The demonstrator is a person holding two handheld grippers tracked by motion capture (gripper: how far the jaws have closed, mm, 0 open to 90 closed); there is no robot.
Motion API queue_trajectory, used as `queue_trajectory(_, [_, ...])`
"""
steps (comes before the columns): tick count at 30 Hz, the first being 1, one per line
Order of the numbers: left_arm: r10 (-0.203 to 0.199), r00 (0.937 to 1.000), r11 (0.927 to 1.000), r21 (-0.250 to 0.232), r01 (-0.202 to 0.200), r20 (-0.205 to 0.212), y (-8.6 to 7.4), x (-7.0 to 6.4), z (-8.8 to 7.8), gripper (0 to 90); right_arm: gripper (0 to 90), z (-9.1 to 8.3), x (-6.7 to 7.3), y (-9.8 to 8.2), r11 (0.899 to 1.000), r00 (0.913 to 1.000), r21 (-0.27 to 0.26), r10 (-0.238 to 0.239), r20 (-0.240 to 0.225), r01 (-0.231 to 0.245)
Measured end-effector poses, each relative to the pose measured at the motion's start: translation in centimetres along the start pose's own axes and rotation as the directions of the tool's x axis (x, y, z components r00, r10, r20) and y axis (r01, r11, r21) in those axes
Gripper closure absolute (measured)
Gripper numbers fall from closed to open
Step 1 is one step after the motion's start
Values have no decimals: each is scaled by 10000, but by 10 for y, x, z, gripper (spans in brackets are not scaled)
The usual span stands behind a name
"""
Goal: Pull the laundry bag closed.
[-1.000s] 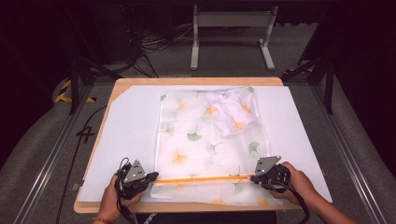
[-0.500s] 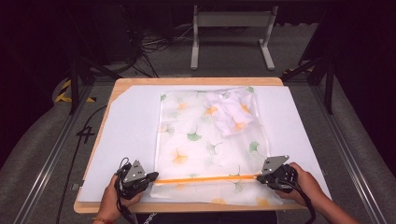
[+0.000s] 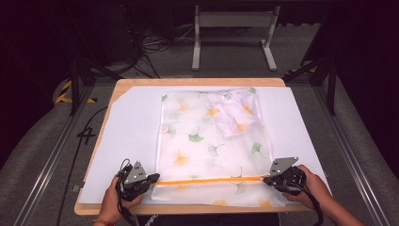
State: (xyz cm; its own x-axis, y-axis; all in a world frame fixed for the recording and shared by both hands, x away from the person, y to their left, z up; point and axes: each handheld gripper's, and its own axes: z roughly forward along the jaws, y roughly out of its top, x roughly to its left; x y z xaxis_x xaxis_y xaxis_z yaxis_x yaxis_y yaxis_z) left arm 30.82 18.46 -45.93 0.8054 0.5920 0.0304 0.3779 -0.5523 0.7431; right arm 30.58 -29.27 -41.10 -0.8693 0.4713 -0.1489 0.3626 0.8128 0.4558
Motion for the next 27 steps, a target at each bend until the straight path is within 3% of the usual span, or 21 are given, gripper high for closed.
queue_trajectory(21, [53, 10000, 10000, 35, -53, -15, 0, 0, 0, 900, 900, -13, -10, -23, 9977, 9970, 69, 668, 381, -671])
queue_trajectory(23, [86, 10000, 10000, 46, -86, 10, 1, 0, 0, 900, 900, -15, -11, -27, 9951, 9947, -104, 986, 282, -984])
queue_trajectory(27, [64, 10000, 10000, 38, -64, 3, 1, 0, 0, 900, 900, -13, -10, -30, 9950, 9947, -204, 980, 315, -974])
